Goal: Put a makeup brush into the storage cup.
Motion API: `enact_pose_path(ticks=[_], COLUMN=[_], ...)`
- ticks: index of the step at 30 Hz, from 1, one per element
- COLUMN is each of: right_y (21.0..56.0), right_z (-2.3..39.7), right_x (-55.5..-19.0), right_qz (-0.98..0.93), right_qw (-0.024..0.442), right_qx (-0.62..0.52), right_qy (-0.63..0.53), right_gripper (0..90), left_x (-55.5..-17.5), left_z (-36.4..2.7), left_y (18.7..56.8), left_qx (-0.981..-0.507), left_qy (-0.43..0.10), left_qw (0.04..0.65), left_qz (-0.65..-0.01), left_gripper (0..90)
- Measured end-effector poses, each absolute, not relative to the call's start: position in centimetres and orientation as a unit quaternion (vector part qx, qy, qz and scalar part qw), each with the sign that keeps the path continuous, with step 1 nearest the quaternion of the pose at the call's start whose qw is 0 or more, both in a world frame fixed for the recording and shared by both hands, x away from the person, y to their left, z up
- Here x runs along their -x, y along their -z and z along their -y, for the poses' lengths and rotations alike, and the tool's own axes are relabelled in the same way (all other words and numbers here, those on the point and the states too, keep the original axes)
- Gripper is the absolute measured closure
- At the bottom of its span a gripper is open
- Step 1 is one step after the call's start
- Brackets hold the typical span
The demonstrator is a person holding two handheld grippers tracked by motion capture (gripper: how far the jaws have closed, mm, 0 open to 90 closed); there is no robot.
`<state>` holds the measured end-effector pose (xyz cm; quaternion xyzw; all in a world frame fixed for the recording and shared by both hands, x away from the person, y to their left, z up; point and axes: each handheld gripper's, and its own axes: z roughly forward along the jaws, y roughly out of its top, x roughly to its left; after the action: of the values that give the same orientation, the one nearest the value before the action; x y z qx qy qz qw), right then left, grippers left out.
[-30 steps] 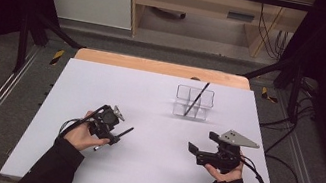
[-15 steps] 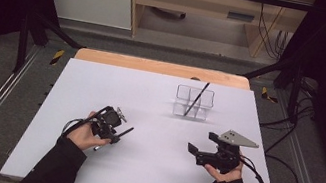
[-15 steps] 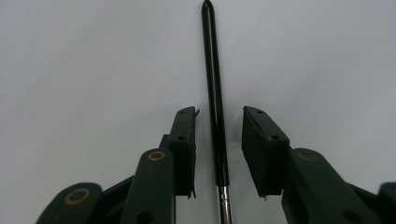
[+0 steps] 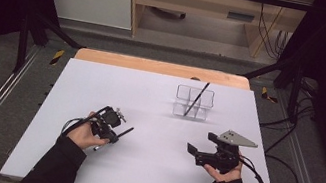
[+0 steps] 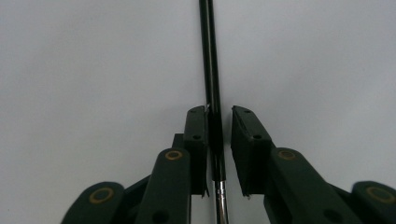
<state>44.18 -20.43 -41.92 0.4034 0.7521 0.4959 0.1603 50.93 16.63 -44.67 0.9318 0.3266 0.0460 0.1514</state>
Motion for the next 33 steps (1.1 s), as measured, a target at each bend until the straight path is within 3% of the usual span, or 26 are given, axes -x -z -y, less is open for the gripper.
enact_pose_path(ticks=[8, 26, 33], right_y=[42.0, 42.0, 42.0], right_z=[20.4, 20.4, 20.4], right_x=[-44.2, -44.3, -44.3], right_qz=[-0.755, -0.755, -0.756], right_qw=[0.159, 0.158, 0.158], right_qx=[-0.403, -0.404, -0.403], right_qy=[-0.493, -0.491, -0.491], right_gripper=[10.3, 10.2, 10.2], left_x=[-51.1, -50.8, -50.4], left_z=[-16.7, -16.4, -16.8], left_y=[44.7, 44.6, 43.4], left_qx=[-0.932, -0.941, -0.938], left_qy=[-0.044, -0.059, -0.068], left_qw=[0.149, 0.141, 0.171], left_qz=[-0.329, -0.301, -0.293], left_gripper=[82.8, 83.3, 83.4])
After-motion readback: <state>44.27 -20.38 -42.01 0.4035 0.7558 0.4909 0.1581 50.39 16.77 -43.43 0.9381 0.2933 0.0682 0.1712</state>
